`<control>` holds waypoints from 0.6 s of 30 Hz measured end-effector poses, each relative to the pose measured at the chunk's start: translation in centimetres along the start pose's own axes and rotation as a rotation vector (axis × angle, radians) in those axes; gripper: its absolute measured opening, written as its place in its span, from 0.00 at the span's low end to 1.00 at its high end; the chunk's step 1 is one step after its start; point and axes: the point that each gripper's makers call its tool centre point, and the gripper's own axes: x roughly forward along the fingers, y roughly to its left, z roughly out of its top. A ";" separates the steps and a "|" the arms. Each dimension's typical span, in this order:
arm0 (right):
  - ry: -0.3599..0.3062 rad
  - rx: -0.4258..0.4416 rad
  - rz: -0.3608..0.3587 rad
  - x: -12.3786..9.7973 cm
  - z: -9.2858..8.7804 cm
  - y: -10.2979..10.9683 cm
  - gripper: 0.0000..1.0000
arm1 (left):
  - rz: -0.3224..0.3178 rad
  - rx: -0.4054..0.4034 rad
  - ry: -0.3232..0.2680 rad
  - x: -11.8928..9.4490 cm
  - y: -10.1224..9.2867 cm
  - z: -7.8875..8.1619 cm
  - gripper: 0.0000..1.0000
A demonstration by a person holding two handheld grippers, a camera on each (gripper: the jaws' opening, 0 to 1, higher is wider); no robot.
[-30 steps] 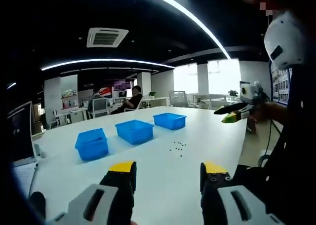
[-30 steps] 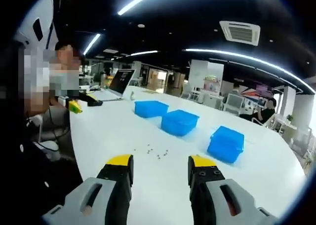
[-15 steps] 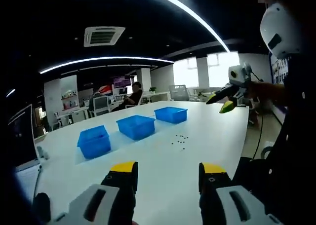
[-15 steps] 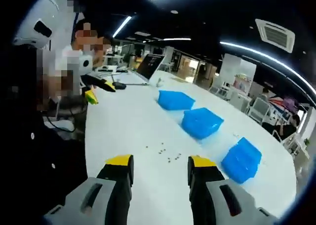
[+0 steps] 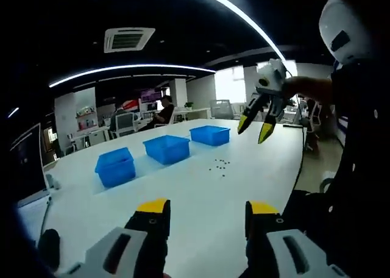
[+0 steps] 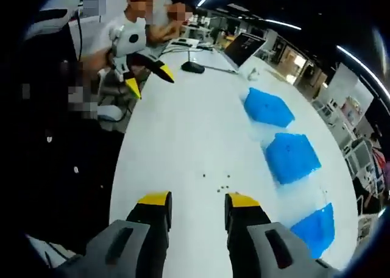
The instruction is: Pick up the resistors one by one and place each resistor into its matching bin, sorting the parts by color and model until every resistor is separated into the correct bin for its type
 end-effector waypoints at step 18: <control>0.200 -0.135 0.185 6.8 0.2 -0.1 0.29 | 0.028 -0.019 0.028 -1.0 -0.5 -1.1 0.50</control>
